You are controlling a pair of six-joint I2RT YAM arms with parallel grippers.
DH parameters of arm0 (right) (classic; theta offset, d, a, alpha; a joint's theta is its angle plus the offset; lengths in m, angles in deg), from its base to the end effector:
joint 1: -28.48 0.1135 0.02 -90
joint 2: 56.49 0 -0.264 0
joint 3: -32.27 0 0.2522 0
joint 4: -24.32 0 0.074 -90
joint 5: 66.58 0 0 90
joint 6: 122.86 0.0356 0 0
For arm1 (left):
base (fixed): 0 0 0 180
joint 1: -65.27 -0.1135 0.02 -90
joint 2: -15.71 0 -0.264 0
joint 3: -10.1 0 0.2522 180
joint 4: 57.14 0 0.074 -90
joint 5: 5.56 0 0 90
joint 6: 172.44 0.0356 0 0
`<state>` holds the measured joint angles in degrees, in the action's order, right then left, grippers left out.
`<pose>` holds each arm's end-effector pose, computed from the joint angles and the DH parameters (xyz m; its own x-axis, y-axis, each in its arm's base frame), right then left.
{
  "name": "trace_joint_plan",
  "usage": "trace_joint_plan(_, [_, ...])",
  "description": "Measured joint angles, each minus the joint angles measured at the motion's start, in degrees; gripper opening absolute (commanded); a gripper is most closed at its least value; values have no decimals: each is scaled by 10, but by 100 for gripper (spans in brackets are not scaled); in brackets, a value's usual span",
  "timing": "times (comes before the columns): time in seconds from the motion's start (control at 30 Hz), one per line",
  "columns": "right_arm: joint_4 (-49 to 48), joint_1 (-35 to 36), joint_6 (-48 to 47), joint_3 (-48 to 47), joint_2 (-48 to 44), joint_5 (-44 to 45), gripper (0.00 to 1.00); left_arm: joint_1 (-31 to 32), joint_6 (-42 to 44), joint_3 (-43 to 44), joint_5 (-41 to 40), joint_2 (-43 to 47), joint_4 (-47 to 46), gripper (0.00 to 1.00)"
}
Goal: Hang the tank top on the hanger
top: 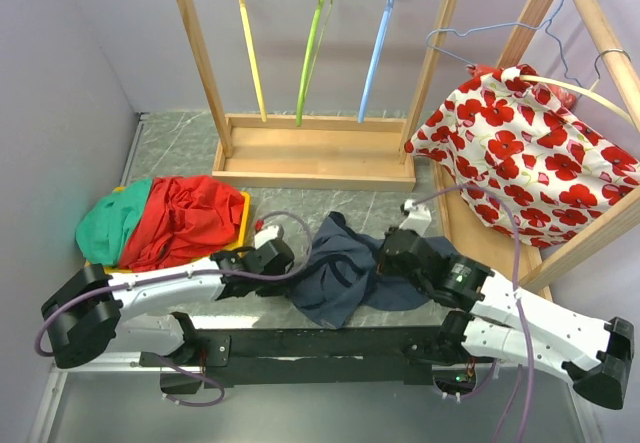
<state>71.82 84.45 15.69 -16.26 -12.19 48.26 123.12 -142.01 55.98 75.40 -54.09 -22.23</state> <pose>0.1019 0.1242 0.2436 -0.6893 0.1946 -0.6978 -0.0970 0.9298 0.3552 0.1196 -0.1798 0.1656 -0.9143 -0.1456 -0.3781 0.0090 0.9257 -0.3782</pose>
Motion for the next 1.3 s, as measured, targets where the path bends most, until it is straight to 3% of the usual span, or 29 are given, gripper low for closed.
trace_joint_plan(0.1, [6, -2, -33, -87, 19, 18, 0, -1, 5, 66, -64, 1, 62, 1])
trace_joint_plan(0.3, [-21, -17, -138, -354, 94, 59, 0, -40, 61, 344, -206, 12, 101, 1])
trace_joint_plan(0.57, [-58, -78, -262, -695, 209, 72, 0, -96, 185, 633, -248, 10, 91, 1])
trace_joint_plan(0.67, [-62, -93, -281, -754, 224, 71, 0, -95, 211, 709, -241, -7, 86, 1])
trace_joint_plan(0.8, [-68, -97, -288, -735, 207, 66, 0, -95, 220, 700, -214, -1, 82, 1])
trace_joint_plan(1.03, [-44, -110, -281, -614, 152, 61, 0, -95, 212, 572, -140, 3, 94, 1])
trace_joint_plan(1.13, [-24, -115, -290, -647, 160, 62, 0, -93, 212, 583, -111, -23, 105, 1])
trace_joint_plan(1.3, [-7, -115, -320, -820, 213, 62, 0, -80, 217, 670, -78, -59, 108, 5])
